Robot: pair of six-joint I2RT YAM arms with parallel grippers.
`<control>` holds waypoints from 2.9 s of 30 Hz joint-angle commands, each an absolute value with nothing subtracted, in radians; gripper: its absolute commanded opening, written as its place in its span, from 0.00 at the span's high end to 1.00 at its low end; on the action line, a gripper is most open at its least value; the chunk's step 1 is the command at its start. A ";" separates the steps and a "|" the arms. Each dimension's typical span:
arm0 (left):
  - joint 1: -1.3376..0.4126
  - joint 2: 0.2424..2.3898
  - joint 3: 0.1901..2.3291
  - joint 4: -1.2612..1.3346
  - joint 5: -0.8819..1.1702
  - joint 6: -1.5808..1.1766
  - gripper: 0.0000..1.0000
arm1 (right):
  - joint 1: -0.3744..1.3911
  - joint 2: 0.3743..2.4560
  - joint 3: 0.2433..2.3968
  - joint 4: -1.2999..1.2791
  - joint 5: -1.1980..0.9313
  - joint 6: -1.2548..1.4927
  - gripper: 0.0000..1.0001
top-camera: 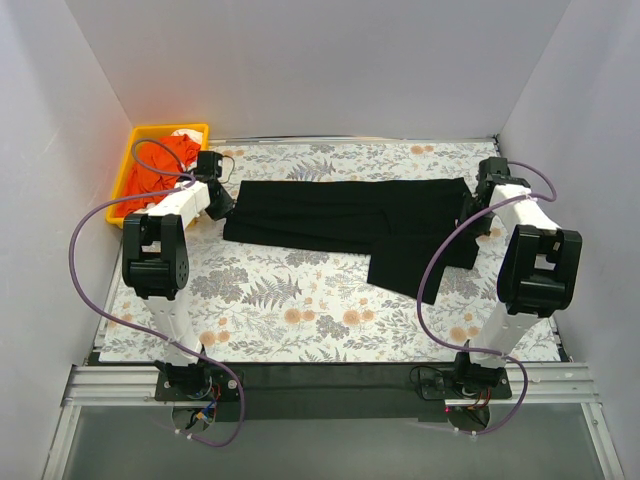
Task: Fold and stack the t-shirts
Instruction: Fold the tshirt
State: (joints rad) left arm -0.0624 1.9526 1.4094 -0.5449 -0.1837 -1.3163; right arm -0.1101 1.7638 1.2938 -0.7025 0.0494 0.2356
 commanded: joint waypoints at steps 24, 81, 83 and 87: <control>-0.054 1.991 1.368 -0.308 -0.186 -1.221 0.81 | -0.114 1.864 1.355 -0.600 0.051 0.210 0.87; -0.209 1.356 0.821 -0.472 -0.155 -1.241 0.22 | 0.311 1.604 1.200 -0.607 0.342 0.281 0.99; -0.209 1.358 0.827 -0.472 -0.146 -1.244 0.22 | 0.301 1.659 1.273 -0.604 0.368 0.244 0.99; -0.209 1.355 0.844 -0.483 -0.130 -1.247 0.23 | 0.278 1.811 1.454 -0.589 0.377 0.206 0.99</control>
State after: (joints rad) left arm -0.2050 1.3933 0.8257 -0.4854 -0.1493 -1.2491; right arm 0.2993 1.7229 1.3537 -0.6064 0.3241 0.2611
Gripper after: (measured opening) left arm 0.778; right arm 0.021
